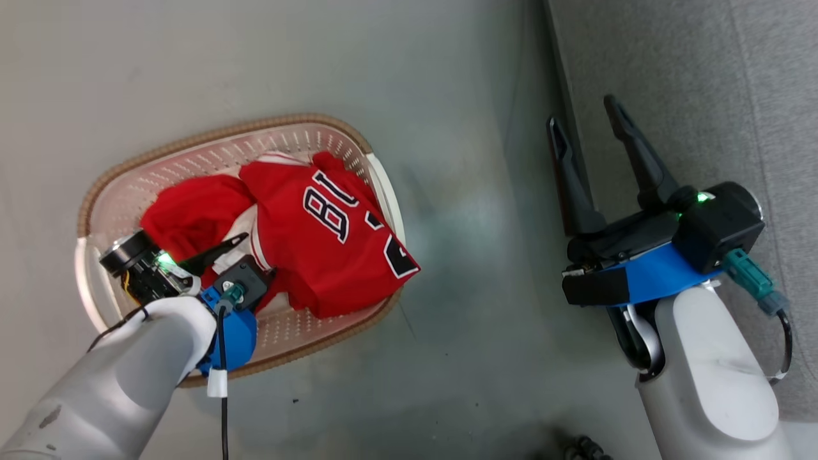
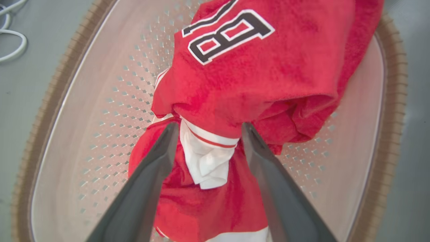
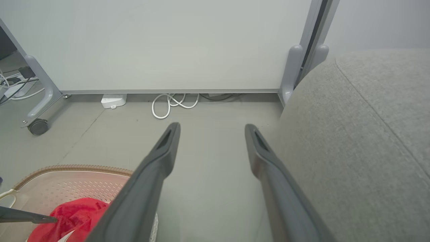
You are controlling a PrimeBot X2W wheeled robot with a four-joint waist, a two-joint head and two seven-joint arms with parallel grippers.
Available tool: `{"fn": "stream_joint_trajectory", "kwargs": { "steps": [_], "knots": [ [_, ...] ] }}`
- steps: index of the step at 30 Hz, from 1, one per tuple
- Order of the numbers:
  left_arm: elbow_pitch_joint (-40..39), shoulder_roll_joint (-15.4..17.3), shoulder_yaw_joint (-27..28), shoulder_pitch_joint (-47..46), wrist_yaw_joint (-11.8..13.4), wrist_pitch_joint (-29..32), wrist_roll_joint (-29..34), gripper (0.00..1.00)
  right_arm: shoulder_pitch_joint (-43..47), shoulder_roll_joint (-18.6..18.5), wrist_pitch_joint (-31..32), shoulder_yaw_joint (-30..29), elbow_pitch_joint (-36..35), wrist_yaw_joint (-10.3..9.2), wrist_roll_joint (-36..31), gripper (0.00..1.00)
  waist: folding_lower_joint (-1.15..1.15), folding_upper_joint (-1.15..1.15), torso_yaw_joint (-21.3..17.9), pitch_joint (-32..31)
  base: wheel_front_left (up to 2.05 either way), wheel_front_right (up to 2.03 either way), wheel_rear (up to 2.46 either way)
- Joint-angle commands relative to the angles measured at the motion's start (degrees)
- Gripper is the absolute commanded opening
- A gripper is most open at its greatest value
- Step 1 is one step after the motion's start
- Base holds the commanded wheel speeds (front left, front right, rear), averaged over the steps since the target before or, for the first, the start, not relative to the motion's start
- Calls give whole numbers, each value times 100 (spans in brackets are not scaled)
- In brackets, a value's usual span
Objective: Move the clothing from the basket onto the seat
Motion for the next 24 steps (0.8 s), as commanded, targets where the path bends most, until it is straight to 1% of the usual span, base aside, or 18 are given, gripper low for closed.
{"fn": "stream_joint_trajectory", "kwargs": {
  "steps": [1, 4, 7, 14, 19, 20, 21, 24],
  "knots": [
    [91, 31, -121, -189, 10, -26, -102, 100, -138, -18, -21, -13, -65, 3, -52, 100, -1, 0, -60, 321, 0, 0, 0],
    [282, 9, -432, -349, 9, -26, -225, 100, -226, -18, -20, -36, -160, 3, -101, 100, -1, 0, -75, 549, 0, 0, 0],
    [399, -3, -630, -573, 10, -26, -269, 100, -282, -19, -20, -69, -251, 3, -154, 100, -1, 0, -99, 767, 0, 0, 0],
    [758, -86, -825, -929, 10, -26, -331, 100, -331, -18, -20, -177, -424, 3, -219, 100, -1, 0, -125, 1176, 0, 0, 0],
    [771, -148, -850, -1139, 10, -26, -303, 100, -281, -18, -21, -244, -511, 3, -262, 100, -1, 0, -67, 1294, 0, 0, 0],
    [772, -159, -853, -1177, 10, -26, -285, 29, -271, -18, -21, -251, -513, 2, -266, 100, -1, 0, -57, 1301, 0, 0, 0],
    [740, -172, -850, -1209, 10, -26, -267, 0, -262, -18, -20, -251, -515, 3, -270, 100, -1, 0, -49, 1302, 0, 0, 0],
    [698, -186, -812, -1205, 10, -26, -264, 0, -252, -18, -20, -242, -509, 3, -269, 100, -1, 0, -30, 1278, 0, 0, 0]
  ]
}}
